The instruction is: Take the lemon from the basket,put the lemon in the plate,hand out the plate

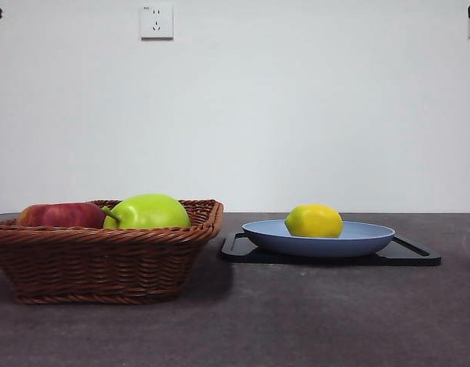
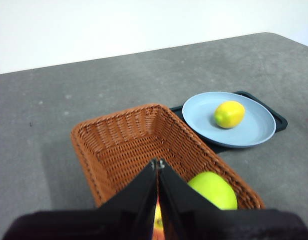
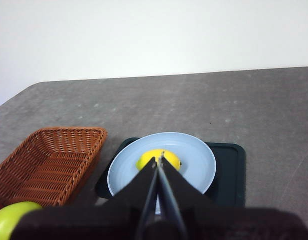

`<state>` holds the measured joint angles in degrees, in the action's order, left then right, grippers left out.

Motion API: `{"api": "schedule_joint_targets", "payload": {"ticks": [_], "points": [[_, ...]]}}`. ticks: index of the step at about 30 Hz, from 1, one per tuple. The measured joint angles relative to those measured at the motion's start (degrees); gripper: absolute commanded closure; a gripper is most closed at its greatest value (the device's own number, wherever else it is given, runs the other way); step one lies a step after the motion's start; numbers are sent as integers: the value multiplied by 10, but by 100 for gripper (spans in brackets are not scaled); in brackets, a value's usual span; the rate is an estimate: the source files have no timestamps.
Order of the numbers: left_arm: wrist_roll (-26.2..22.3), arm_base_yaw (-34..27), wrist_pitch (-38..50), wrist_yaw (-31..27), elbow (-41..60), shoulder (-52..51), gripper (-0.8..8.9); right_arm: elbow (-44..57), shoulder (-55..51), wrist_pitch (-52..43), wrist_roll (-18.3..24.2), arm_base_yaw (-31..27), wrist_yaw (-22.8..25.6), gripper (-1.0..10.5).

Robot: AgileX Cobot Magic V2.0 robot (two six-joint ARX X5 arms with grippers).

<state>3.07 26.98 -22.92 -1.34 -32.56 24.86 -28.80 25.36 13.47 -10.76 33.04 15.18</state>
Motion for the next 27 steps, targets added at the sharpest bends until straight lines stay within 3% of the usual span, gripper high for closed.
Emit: {"api": "schedule_joint_targets", "payload": {"ticks": [5, 9, 15, 27], "points": [[-29, -53, -74, 0, 6, -129, 805, 0, 0, 0, 0, 0, 0, 941], [-38, -137, -23, -2, 38, -210, 805, 0, 0, 0, 0, 0, 0, 941], [-46, -236, 43, -1, 143, -245, 805, 0, 0, 0, -2, 0, 0, 941], [-45, -254, 106, 1, 297, -245, 805, 0, 0, 0, -2, 0, 0, 941]]}}
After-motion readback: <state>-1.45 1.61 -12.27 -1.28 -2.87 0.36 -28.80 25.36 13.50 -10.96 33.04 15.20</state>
